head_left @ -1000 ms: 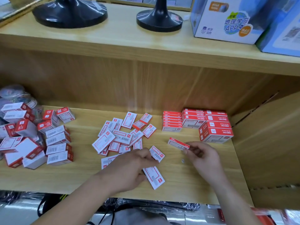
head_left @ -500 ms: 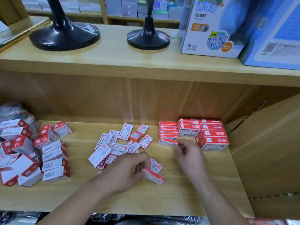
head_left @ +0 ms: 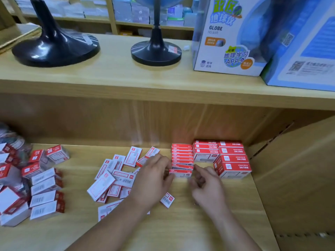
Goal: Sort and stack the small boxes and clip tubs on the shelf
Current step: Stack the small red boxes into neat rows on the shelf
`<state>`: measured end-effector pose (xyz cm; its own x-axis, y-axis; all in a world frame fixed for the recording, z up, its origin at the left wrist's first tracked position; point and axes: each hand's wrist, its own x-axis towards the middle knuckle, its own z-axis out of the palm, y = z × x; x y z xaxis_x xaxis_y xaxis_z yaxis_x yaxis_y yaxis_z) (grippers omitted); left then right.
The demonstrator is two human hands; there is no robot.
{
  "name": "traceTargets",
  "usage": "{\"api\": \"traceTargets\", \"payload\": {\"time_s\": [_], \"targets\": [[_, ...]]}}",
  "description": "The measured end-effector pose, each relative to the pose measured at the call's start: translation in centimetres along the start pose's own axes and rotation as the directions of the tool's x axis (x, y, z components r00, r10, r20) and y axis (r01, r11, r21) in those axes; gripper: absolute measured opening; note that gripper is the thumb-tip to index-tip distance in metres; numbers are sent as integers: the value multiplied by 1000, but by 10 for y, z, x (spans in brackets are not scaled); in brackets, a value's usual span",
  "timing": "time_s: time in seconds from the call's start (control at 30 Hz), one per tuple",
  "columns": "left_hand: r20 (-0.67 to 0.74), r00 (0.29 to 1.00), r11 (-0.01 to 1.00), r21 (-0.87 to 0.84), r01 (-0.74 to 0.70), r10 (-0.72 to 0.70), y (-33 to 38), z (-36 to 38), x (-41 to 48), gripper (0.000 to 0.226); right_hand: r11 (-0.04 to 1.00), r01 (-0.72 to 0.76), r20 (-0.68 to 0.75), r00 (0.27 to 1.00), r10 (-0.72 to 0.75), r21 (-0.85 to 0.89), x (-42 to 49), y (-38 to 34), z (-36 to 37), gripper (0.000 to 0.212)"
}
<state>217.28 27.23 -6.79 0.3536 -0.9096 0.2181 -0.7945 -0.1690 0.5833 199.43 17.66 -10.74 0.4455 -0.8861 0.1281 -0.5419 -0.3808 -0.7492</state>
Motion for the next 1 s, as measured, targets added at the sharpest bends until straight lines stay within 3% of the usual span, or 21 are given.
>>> {"api": "traceTargets", "payload": {"time_s": [0.07,0.2,0.37,0.57,0.77,0.9,1.0], "targets": [[-74,996,994,104,-35,43,-6,-2,1,21,1000,11,0,1000,-11,-21,1,-1,2,44],[-43,993,931,355,-84,106,-11,3,0,27,986,89,-29,995,-94,-141,0,-4,1,33],[-50,988,897,427,-113,149,-8,12,7,32,974,94,-72,991,-111,-207,-1,-5,3,21],[-37,982,860,490,-144,185,-9,17,11,31,969,103,-66,991,-121,-224,2,-4,4,23],[21,990,880,455,-132,138,-8,15,12,38,965,107,-30,993,-118,-240,1,-5,2,23],[-43,993,968,232,-100,113,-18,-18,0,27,996,53,6,999,-52,-77,1,-2,-3,21],[-90,995,989,144,-18,31,-39,-55,-31,20,1000,15,-44,999,-15,4,-12,-7,-11,17]]}}
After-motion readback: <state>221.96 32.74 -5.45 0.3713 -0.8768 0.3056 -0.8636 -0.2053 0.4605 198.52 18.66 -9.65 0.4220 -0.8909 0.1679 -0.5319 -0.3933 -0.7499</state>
